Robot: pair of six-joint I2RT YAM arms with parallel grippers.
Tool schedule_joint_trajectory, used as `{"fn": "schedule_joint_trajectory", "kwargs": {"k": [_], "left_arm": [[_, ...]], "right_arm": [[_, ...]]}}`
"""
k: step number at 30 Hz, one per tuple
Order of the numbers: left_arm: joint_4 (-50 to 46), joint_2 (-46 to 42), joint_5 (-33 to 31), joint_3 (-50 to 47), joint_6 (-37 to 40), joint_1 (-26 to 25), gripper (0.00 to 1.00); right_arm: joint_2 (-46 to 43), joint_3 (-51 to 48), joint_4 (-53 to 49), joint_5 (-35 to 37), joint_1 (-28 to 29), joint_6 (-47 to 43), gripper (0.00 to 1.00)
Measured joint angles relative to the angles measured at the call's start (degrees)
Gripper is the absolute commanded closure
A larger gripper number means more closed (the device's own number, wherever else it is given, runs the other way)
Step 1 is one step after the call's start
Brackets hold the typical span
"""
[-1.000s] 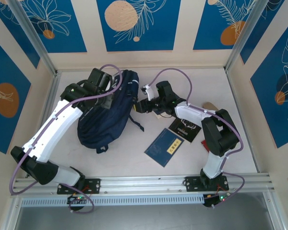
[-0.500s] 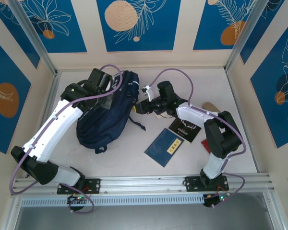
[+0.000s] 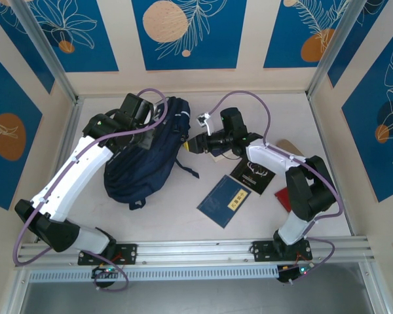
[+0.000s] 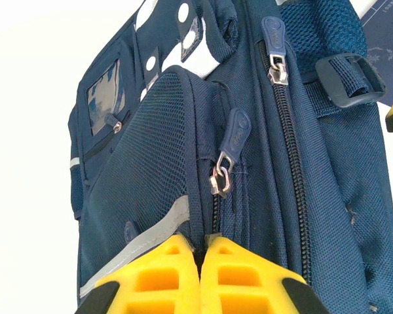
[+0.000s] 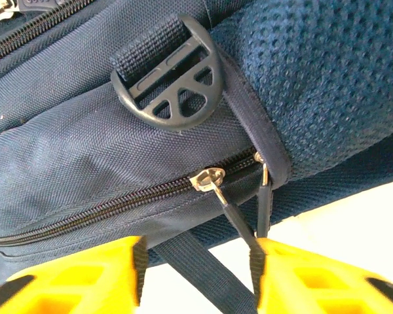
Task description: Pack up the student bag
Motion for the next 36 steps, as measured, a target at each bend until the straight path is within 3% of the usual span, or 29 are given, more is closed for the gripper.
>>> {"fn": "schedule_joint_trajectory", "kwargs": {"k": [8, 14, 28, 31, 36], "left_arm": [[0.0, 0.0, 0.0, 0.0, 0.02, 0.0, 1.0], [0.0, 0.0, 0.0, 0.0, 0.02, 0.0, 1.0], [0.02, 0.0, 0.02, 0.0, 0.0, 0.0, 1.0], [0.0, 0.0, 0.02, 0.0, 0.0, 0.0, 1.0], [0.0, 0.0, 0.02, 0.0, 0.0, 0.0, 1.0]], "right_arm": [[3.04, 4.28, -1.68, -0.35, 0.07, -2.47, 0.59], [5.09, 6.25, -2.8, -0.57, 0.07, -3.76, 0.76], [5.88, 6.27, -3.19, -0.96, 0.68, -4.9, 0.7], [6.38, 6.6, -3.19, -0.87, 0.83, -5.75, 0.82], [7.56, 7.15, -3.39, 0.33, 1.95, -8.28, 0.82]]}}
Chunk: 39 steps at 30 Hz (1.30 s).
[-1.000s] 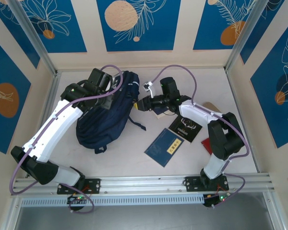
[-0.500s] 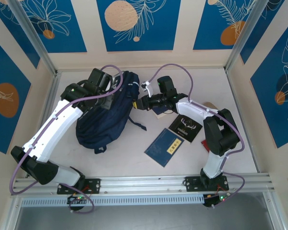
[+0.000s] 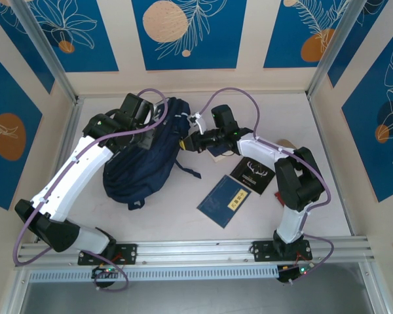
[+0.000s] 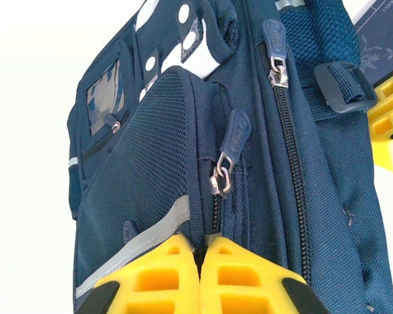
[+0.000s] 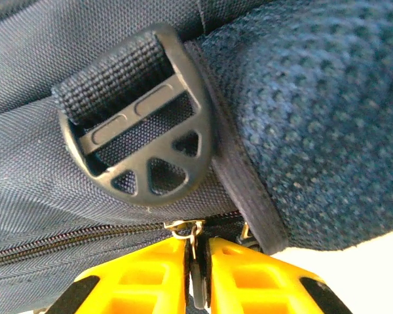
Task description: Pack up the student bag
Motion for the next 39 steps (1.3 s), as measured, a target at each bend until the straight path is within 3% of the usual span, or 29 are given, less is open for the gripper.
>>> {"fn": "schedule_joint_trajectory", "kwargs": {"k": [4, 10, 20, 26, 33, 34, 36, 39], "left_arm": [[0.0, 0.0, -0.02, 0.0, 0.0, 0.0, 1.0], [0.0, 0.02, -0.02, 0.0, -0.02, 0.0, 1.0], [2.1, 1.31, 1.97, -3.23, -2.14, 0.0, 1.0], [6.78, 5.46, 4.85, -5.44, -6.14, 0.0, 1.0], [11.37, 10.82, 11.26, -5.99, -12.24, 0.0, 1.0], [11.8, 11.41, 11.93, -5.99, -12.76, 0.02, 0.95], [12.48, 12.66, 13.55, -5.99, -14.08, 0.2, 0.71], [14.08, 13.38, 18.05, -5.99, -14.82, 2.03, 0.45]], "right_arm": [[0.24, 0.07, 0.04, 1.09, 0.44, -0.85, 0.81], [0.24, 0.17, 0.17, 1.53, 0.66, -1.79, 1.0], [-5.73, -6.14, -0.79, 4.63, 2.86, -1.86, 1.0], [-11.98, -14.14, 1.16, 7.69, 8.07, 1.86, 1.0], [-12.31, -19.06, 6.54, 12.33, 14.71, 7.74, 1.0], [-12.31, -19.34, 7.02, 13.05, 15.04, 8.28, 1.0], [-12.33, -20.2, 8.35, 15.06, 15.1, 9.51, 1.0], [-12.46, -21.18, 8.9, 17.2, 13.18, 11.34, 1.0]]}}
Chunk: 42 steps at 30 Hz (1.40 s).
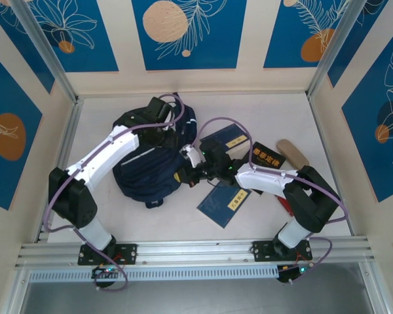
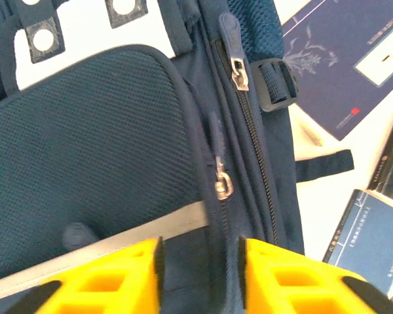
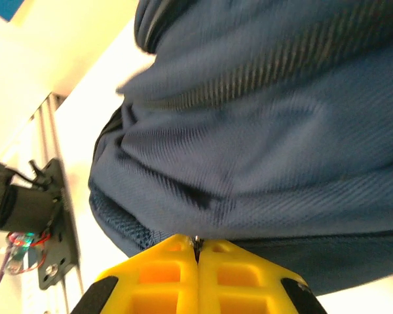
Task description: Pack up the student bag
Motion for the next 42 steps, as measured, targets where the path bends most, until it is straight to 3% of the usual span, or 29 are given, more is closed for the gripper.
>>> {"fn": "schedule_joint_trajectory", "kwargs": {"k": [5, 8, 15, 22, 27, 29, 36, 42], "left_arm": [[1.64, -0.44, 7.17, -0.13, 1.33, 6.01, 0.33], [1.81, -2.12, 9.9, -1.79, 7.17, 8.44, 0.31], [1.22, -2.05, 13.0, -3.76, 21.27, 7.76, 0.31], [3.54, 3.45, 10.97, -5.42, 29.22, 4.76, 0.37], [4.22, 10.71, 8.7, -3.19, 32.28, 3.21, 0.47], [4.28, 12.17, 7.43, -2.4, 32.74, 3.08, 0.55], [5.07, 12.72, 3.17, -1.9, 32.35, 2.91, 0.71], [5.64, 12.7, 1.62, -1.9, 30.56, 2.36, 1.0]], "right_arm": [[-0.28, -0.5, 0.11, 0.17, -6.75, 2.1, 1.0], [0.33, 0.83, -0.79, -0.7, -11.89, 2.27, 1.0], [5.07, 6.01, -1.42, -4.31, -18.16, 1.42, 1.0], [7.15, 8.46, -3.02, -7.56, -19.41, 0.94, 1.0], [7.26, 9.81, -3.89, -9.09, -19.52, 0.79, 1.0], [7.32, 9.84, -4.48, -9.33, -19.63, 0.76, 1.0], [7.67, 10.01, -5.73, -9.53, -19.74, -0.42, 1.0], [7.67, 10.08, -7.08, -9.22, -19.71, -1.84, 1.0]]}}
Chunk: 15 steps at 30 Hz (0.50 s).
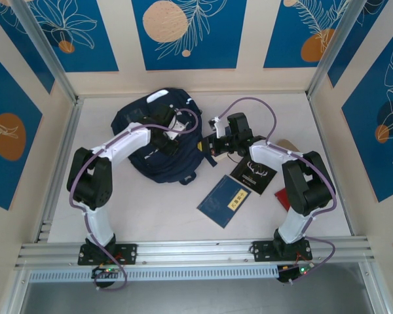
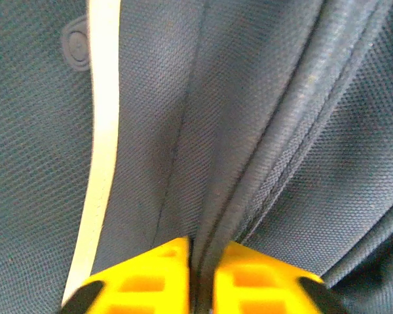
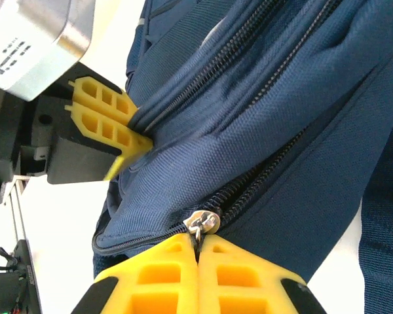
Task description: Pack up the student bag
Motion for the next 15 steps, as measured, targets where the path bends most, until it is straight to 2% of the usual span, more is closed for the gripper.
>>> {"fn": "schedule_joint_trajectory", "kwargs": {"k": [8, 15], "left_arm": [[-1.84, -1.99, -5.29, 0.63, -5.97, -0.31, 1.0], [-8.63, -2.05, -9.79, 8.59, -14.71, -0.13, 1.0]], "right_arm": [[-2.73, -0.26, -4.04, 7.06, 2.75, -5.18, 1.0], [-8.17, -2.95, -4.57, 13.6, 8.46, -8.92, 1.0]]}}
